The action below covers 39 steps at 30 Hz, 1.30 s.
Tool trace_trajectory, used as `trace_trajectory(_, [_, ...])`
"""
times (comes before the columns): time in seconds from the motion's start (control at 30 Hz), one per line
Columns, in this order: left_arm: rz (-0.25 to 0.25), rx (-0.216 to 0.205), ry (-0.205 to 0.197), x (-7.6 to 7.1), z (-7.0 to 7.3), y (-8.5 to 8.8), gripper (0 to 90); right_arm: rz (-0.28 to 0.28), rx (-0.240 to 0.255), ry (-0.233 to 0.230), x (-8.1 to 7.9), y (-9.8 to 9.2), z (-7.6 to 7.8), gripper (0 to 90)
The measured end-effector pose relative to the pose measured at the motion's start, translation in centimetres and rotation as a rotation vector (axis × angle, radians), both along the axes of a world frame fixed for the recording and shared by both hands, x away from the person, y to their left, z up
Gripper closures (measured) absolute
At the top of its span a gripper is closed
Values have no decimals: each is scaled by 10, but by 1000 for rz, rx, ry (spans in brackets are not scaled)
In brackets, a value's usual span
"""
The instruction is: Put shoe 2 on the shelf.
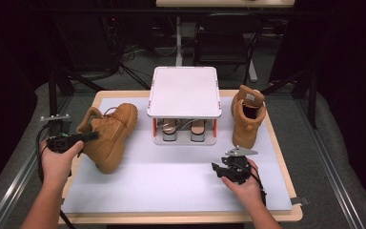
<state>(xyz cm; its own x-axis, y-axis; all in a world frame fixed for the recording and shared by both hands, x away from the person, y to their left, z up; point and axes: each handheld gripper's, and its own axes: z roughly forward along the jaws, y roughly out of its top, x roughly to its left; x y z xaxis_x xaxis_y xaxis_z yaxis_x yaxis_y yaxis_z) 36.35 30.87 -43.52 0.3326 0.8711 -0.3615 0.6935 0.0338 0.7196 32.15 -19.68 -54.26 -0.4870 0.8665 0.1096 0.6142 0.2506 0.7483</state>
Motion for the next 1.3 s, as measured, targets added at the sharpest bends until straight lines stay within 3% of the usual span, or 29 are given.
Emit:
trace_trajectory(0.13, [-26,27,1,8,4,-18,810,-1,-3,5,0,-1,0,507])
trace_trajectory(0.33, [-62,30,9,17,5,-33,808,-2,5,0,0,-3,1,507])
trace_trajectory(0.73, [-95,-53,-4,19,-10,-43,796,1,2,6,0,-2,0,507])
trace_trajectory(1.3, [-134,-40,-15,14,-25,-59,779,-4,4,4,0,-2,1,507])
